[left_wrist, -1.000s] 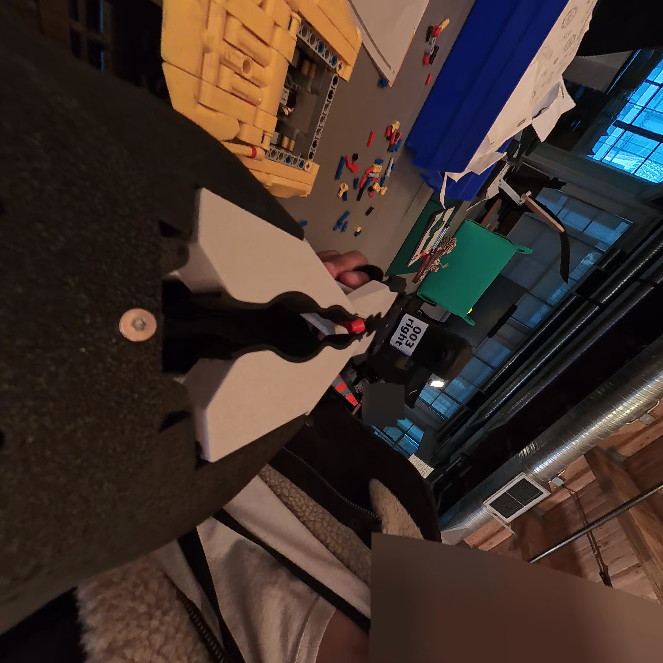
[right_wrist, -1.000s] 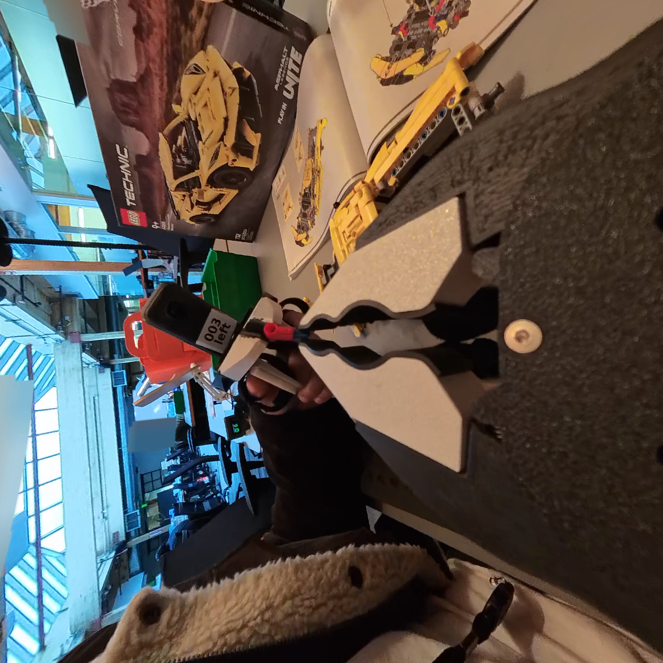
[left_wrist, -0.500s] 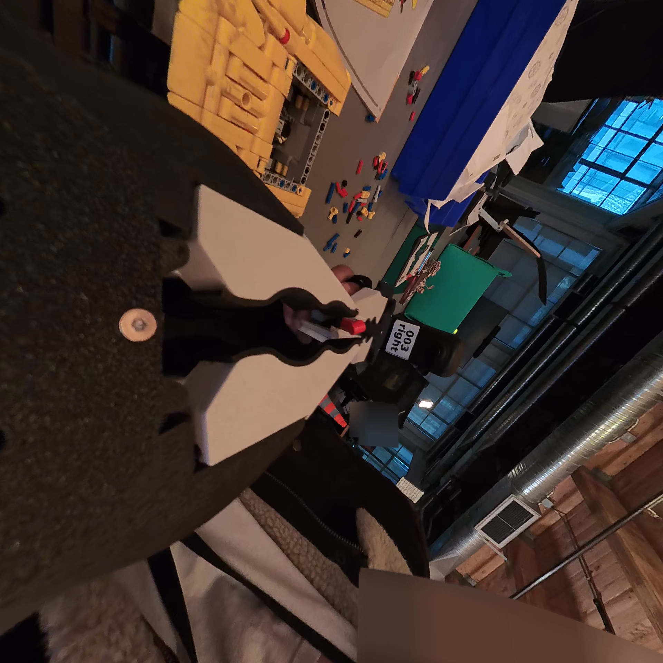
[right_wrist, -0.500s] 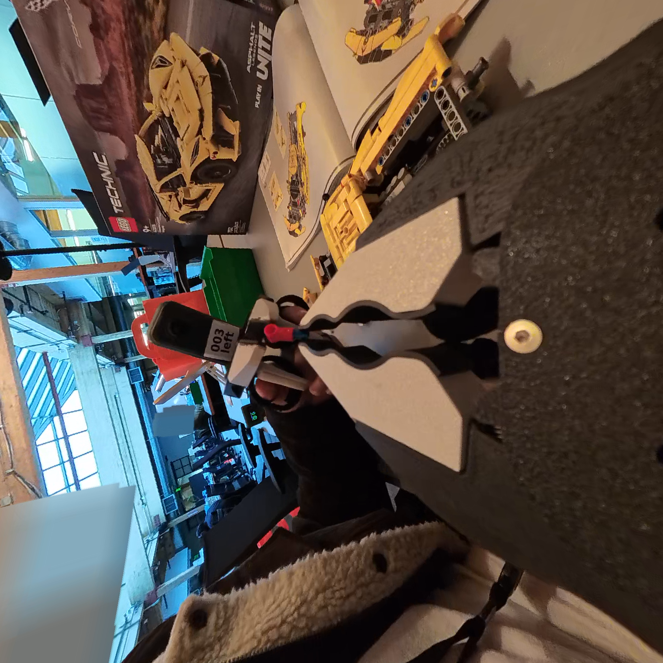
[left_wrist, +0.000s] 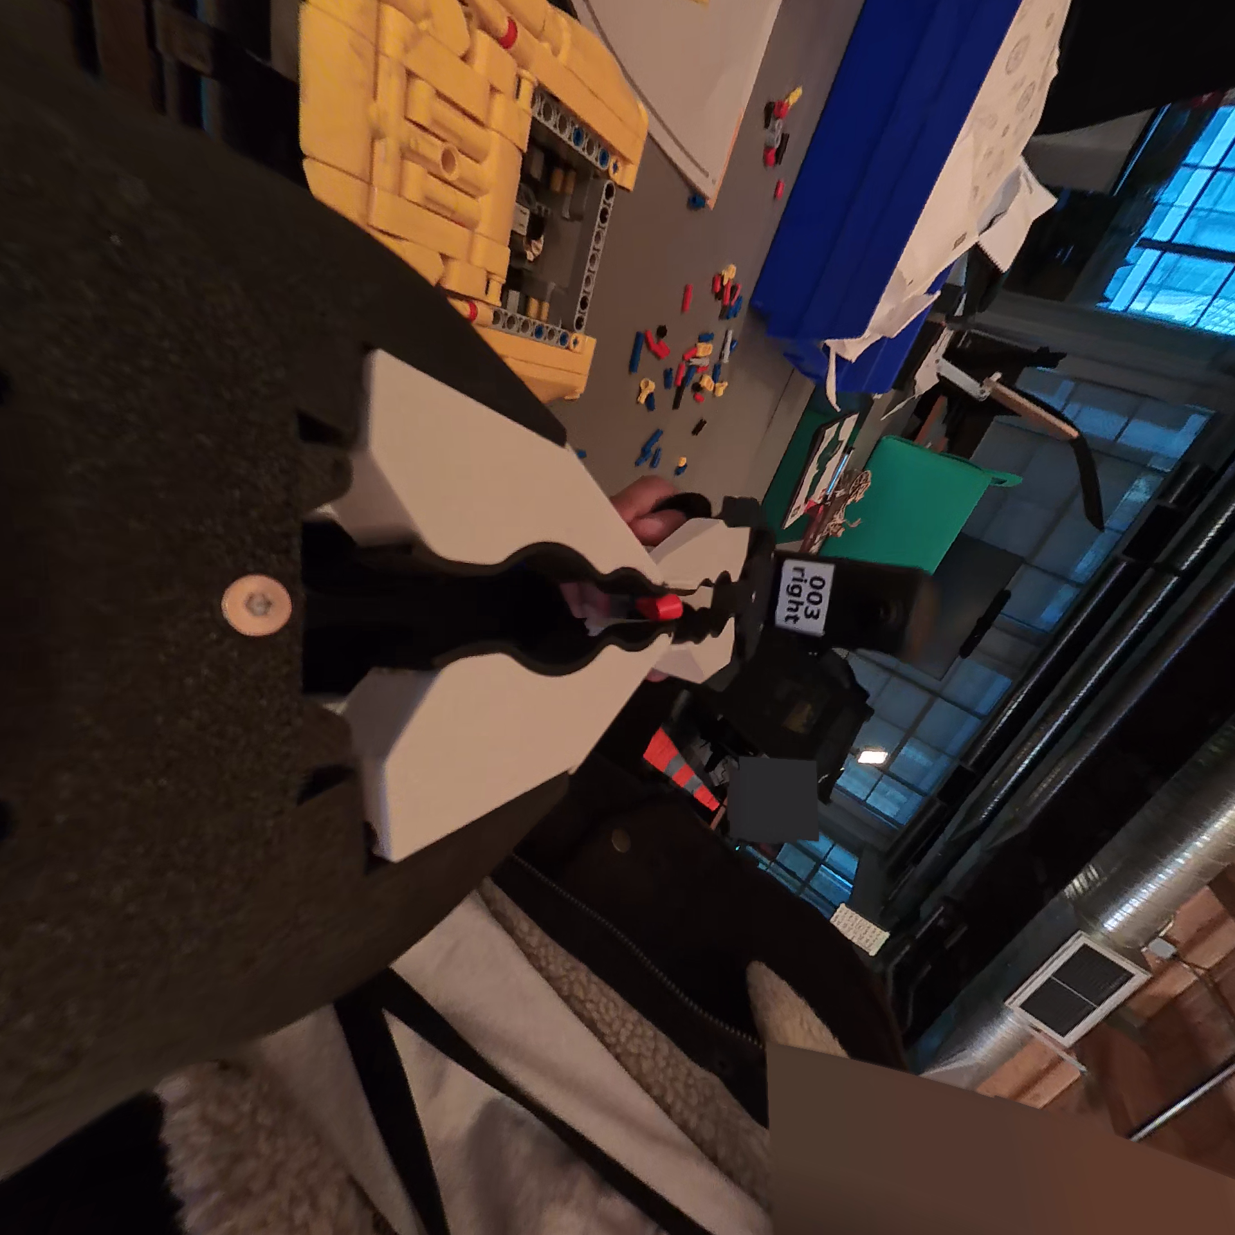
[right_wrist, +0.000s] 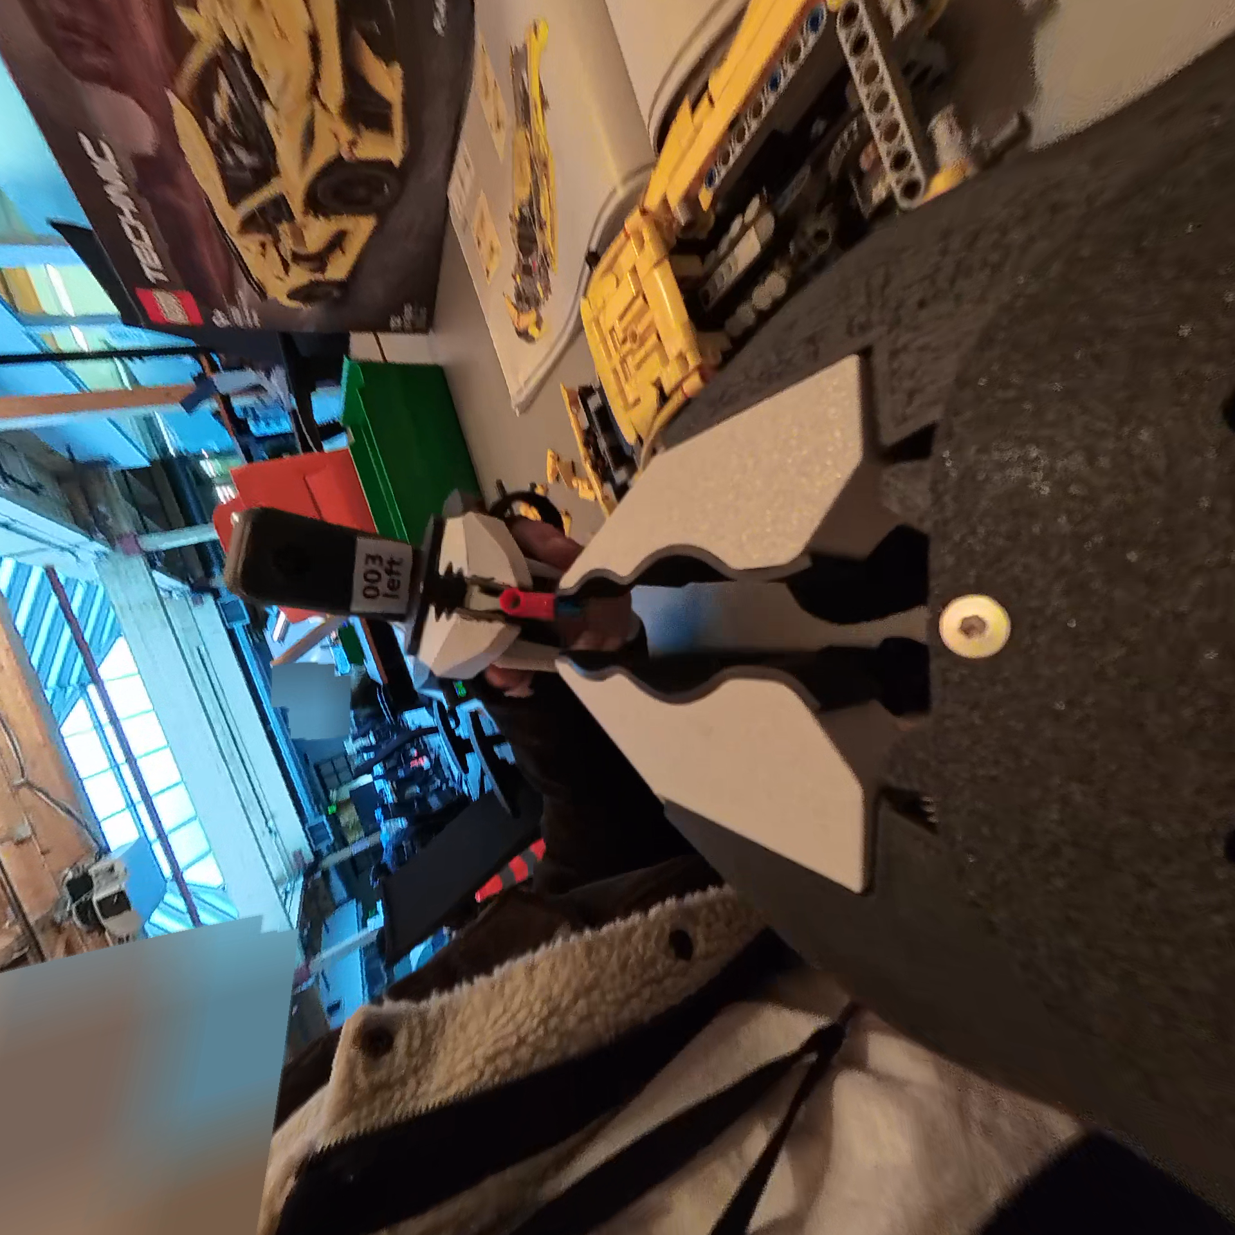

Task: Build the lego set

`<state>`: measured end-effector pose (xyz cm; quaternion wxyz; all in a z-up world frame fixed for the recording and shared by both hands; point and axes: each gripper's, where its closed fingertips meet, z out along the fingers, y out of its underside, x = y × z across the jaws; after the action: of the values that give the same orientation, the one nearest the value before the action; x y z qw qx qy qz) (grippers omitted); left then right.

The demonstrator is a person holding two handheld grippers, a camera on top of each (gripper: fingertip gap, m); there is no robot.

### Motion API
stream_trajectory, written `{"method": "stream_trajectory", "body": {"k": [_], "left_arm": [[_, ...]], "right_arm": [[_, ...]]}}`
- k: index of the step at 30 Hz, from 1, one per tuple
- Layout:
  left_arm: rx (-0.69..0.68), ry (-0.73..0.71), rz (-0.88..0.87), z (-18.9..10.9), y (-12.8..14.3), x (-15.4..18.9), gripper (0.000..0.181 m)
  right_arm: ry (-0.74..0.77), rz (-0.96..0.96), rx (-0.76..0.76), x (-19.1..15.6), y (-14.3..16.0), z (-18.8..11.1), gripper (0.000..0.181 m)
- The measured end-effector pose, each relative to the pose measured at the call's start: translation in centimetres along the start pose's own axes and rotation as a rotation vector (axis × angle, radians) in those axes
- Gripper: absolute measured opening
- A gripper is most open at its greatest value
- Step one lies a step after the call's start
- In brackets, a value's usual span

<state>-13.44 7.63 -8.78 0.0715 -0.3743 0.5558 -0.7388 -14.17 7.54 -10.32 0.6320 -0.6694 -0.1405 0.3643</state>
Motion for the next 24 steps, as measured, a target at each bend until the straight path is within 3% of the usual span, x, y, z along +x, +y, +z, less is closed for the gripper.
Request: {"method": "stream_trajectory", "body": {"k": [14, 24], "left_arm": [[-0.142, 0.055, 0.040, 0.3, 2.3, 1.1, 0.007], [-0.134, 0.012, 0.059, 0.5, 2.2, 0.6, 0.007]], "right_arm": [[-0.095, 0.072, -0.079, -1.0, 1.3, 0.3, 0.013], [-0.087, 0.078, -0.091, -0.6, 1.4, 0.1, 0.006]]}}
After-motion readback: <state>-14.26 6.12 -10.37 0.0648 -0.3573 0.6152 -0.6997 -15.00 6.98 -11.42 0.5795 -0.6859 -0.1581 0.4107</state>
